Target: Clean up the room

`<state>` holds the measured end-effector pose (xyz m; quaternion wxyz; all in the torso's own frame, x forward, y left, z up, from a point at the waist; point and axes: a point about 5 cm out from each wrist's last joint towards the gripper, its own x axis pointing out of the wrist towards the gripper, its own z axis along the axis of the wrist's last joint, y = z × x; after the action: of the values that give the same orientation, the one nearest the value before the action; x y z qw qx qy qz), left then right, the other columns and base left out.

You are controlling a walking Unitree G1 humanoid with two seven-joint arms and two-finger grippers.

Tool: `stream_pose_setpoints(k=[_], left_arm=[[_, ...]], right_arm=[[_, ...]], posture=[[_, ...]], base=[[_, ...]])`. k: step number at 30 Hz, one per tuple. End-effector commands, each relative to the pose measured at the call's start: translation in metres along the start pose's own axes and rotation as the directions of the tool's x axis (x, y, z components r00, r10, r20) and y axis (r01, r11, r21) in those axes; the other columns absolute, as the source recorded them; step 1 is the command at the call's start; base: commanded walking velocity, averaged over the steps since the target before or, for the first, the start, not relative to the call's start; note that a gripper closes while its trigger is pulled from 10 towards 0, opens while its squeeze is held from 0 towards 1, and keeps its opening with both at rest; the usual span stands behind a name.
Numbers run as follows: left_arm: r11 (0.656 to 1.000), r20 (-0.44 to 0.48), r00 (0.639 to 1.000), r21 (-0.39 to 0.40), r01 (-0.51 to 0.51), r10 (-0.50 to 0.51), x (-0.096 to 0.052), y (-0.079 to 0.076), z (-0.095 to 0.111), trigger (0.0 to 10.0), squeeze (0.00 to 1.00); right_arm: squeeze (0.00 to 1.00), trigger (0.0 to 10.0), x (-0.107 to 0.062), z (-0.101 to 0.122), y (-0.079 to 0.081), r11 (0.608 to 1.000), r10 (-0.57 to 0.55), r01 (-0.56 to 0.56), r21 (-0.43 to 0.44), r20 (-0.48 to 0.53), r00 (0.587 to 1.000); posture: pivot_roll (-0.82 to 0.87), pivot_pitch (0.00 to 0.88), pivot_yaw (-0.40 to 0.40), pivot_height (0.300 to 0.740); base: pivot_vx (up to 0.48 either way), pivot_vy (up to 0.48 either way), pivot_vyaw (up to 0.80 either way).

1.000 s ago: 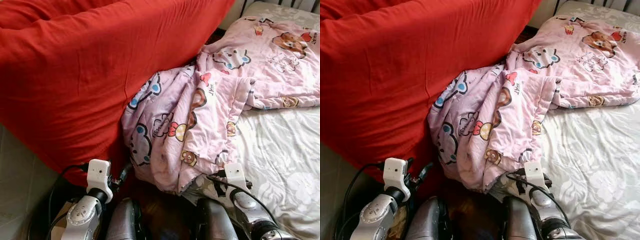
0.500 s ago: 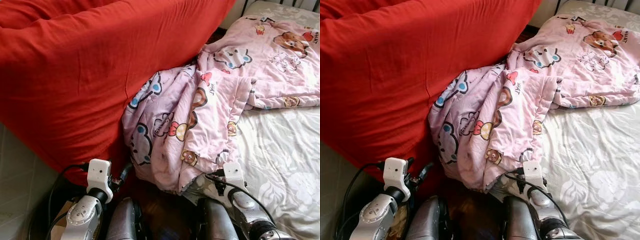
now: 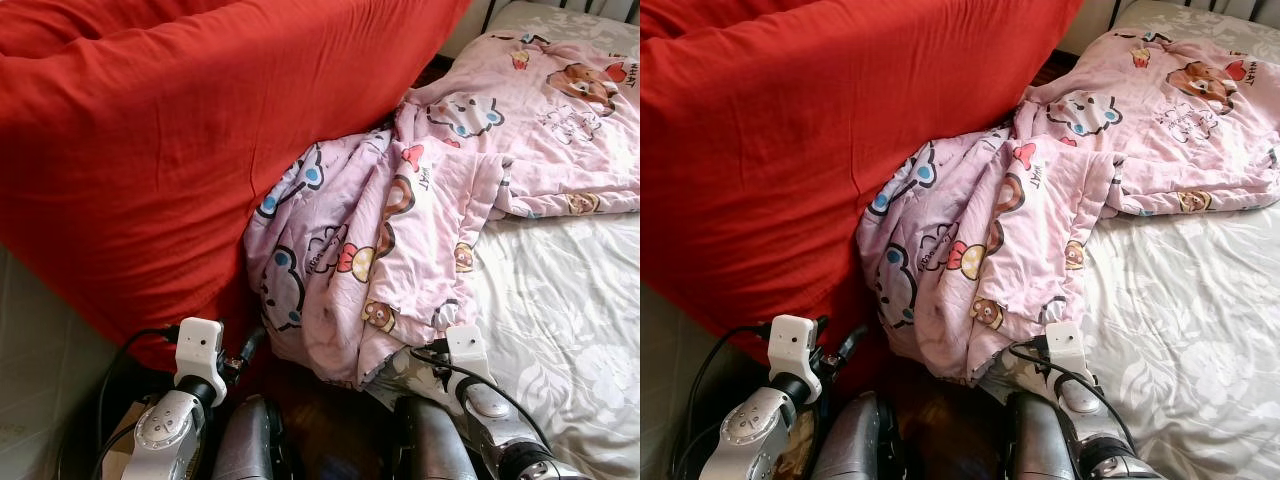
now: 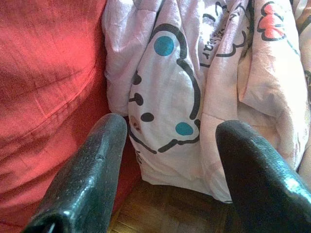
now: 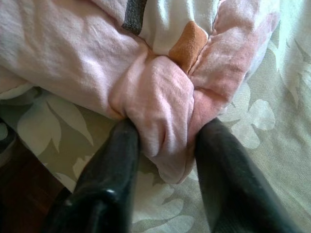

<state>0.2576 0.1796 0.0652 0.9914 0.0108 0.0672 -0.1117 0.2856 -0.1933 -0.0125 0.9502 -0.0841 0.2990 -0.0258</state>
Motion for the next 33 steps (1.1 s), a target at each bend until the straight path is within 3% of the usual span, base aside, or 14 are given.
stream_pose_setpoints(k=[1,16,28,29,30,33], left_arm=[[1.000,-0.034,0.999,0.009,-0.007,0.007,-0.003,0.001,-0.007,10.0,0.00],[1.000,-0.037,0.999,0.004,-0.011,0.012,0.004,0.001,-0.008,10.0,0.00],[0.999,-0.029,0.999,-0.020,-0.030,0.030,0.028,0.000,-0.007,10.0,0.00],[0.999,-0.035,0.999,-0.022,-0.033,0.032,0.029,0.001,-0.008,10.0,0.00],[0.999,-0.046,0.998,-0.022,-0.036,0.035,0.031,0.002,-0.011,10.0,0.00],[0.999,-0.067,0.997,-0.016,-0.043,0.042,0.034,0.005,-0.016,10.0,0.00]], right_arm=[[0.00,0.0,-0.002,-0.010,0.004,1.000,0.009,-0.009,0.005,-0.029,1.000],[0.00,0.0,-0.003,-0.012,0.001,0.999,-0.005,0.006,0.033,-0.031,1.000],[0.00,0.0,-0.003,-0.010,-0.003,0.986,-0.017,0.015,0.167,0.010,1.000],[0.00,0.6,-0.004,-0.009,-0.002,0.983,-0.011,0.008,0.181,0.016,1.000],[0.00,10.0,-0.004,-0.009,0.000,0.981,0.003,-0.008,0.196,0.028,1.000],[0.00,10.0,-0.005,-0.008,0.005,0.977,0.015,-0.028,0.213,0.059,0.998]], posture=[[0.05,0.210,0.055,0.611],[0.04,0.189,0.048,0.611],[0.01,0.108,0.032,0.611],[0.00,0.102,0.032,0.611],[-0.01,0.091,0.031,0.611],[-0.02,0.076,0.031,0.611]], base=[[0.000,0.000,0.00],[0.000,0.000,0.00],[0.000,0.000,0.00],[0.000,0.000,0.00],[0.000,0.000,0.00],[0.000,0.000,0.00]])
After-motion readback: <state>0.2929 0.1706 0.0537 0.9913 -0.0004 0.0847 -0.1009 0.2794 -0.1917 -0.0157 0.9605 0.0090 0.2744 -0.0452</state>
